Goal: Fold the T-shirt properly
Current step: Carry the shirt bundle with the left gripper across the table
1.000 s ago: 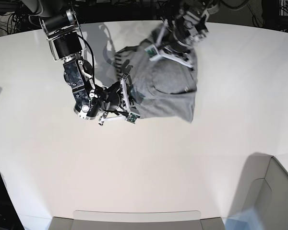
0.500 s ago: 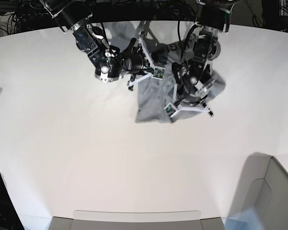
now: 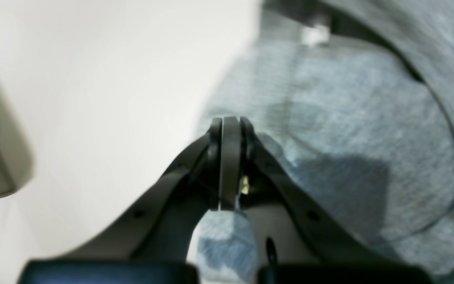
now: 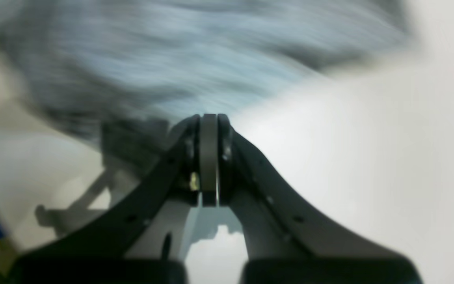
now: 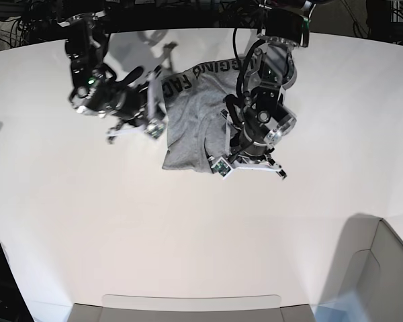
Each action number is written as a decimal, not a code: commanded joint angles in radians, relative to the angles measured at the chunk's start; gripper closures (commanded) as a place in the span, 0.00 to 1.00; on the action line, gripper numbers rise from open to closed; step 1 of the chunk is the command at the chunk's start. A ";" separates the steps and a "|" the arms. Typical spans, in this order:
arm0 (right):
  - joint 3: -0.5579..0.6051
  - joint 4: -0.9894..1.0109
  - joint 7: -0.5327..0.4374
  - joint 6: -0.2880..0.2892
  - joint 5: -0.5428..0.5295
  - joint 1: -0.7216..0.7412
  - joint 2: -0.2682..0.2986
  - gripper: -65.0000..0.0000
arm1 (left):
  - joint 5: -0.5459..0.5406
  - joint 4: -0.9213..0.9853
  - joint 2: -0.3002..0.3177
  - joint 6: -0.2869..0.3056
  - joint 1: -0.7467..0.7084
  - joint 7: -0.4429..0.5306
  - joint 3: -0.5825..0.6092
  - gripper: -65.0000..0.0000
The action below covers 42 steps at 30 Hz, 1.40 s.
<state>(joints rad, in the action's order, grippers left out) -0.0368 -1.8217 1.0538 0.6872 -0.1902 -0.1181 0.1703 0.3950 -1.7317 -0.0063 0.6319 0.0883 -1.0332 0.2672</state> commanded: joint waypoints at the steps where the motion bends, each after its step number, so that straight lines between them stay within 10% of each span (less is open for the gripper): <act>1: -0.056 -0.017 -0.017 0.011 -0.015 0.013 -0.012 1.00 | -0.005 -0.054 -0.010 -0.004 -0.011 0.012 0.002 1.00; 8: -0.269 -0.013 -0.014 0.011 -0.015 0.036 -0.041 1.00 | 0.000 -0.158 0.009 0.007 -0.170 0.012 0.189 1.00; 19: -0.277 0.053 -0.016 0.011 -0.013 0.033 -0.041 1.00 | -0.003 -0.170 0.127 0.004 -0.290 0.031 0.418 1.00; 30: -0.278 0.061 -0.016 0.011 -0.013 0.031 -0.039 1.00 | -0.005 -0.064 0.233 0.006 -0.290 0.041 0.166 1.00; 42: -0.272 0.060 -0.013 0.011 -0.012 0.036 -0.042 1.00 | -0.006 -0.250 0.214 -0.001 -0.281 0.075 0.031 1.00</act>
<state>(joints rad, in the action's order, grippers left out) -0.3073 -1.7454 1.0550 0.6872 -0.1864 -0.0975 0.1234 0.3851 -1.9659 0.2104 0.6399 -0.2016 -0.9668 0.3023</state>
